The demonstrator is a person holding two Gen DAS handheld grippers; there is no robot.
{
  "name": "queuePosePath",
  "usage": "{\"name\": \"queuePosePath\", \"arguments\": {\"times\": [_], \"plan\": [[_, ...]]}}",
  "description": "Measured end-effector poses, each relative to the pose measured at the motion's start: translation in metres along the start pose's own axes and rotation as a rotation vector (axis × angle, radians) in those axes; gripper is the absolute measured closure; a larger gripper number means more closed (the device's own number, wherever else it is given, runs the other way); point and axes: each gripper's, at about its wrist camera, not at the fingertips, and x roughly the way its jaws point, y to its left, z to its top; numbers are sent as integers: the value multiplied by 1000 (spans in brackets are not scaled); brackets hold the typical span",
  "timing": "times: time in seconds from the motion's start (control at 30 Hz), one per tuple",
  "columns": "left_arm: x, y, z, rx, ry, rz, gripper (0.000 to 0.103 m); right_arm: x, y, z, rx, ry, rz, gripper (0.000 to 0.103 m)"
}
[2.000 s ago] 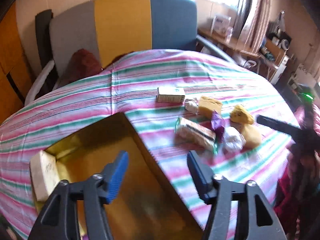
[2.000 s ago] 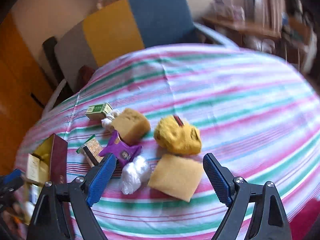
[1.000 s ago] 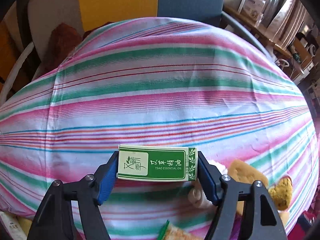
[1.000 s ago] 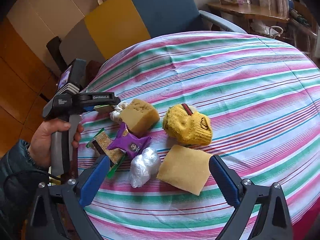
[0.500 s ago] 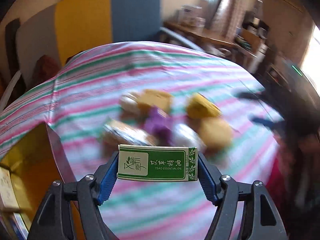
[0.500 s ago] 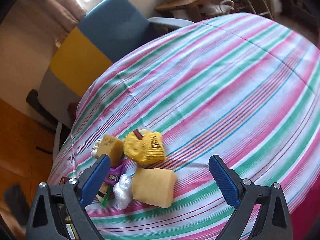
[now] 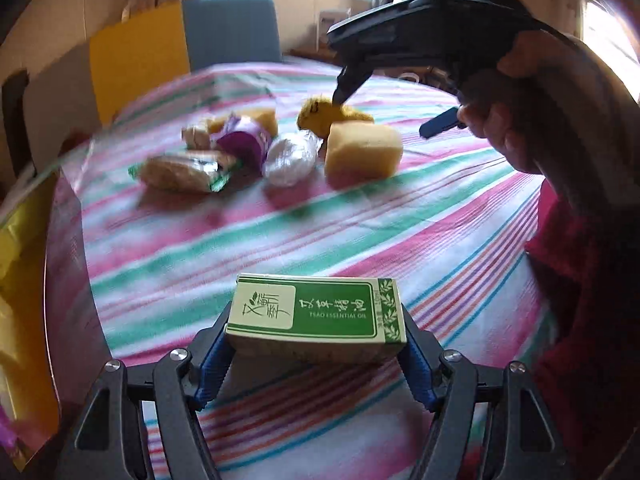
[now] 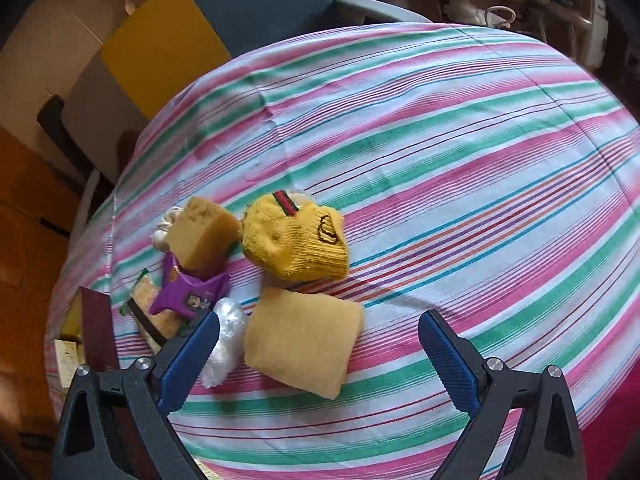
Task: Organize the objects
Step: 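Lift the green box toward the tray while the right tool approaches the yellow sponge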
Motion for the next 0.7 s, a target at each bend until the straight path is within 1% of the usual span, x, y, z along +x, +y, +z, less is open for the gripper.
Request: {"name": "queuePosePath", "arguments": {"times": [0.03, 0.13, 0.2, 0.27, 0.37, 0.47, 0.7], "plan": [[0, 0, -2, -1, -19, 0, 29, 3, 0, 1, 0, 3, -13, 3], [1, 3, -1, -13, -21, -10, 29, 8, -2, 1, -4, 20, -24, 3], [0, 5, -2, -15, -25, -22, 29, 12, 0, 1, -15, 29, -32, 8], [0, 5, -5, -10, -30, -23, 29, 15, 3, 0, -19, 34, -29, 9], [0, 6, -6, -9, -36, -27, 29, 21, 7, -1, -37, 41, -54, 11], [1, 5, -7, -7, -44, -26, 29, 25, 8, -2, -44, 56, -69, 12], [-1, 5, -9, -9, -52, -28, 29, 31, 11, -1, -37, 61, -74, 12]]}}
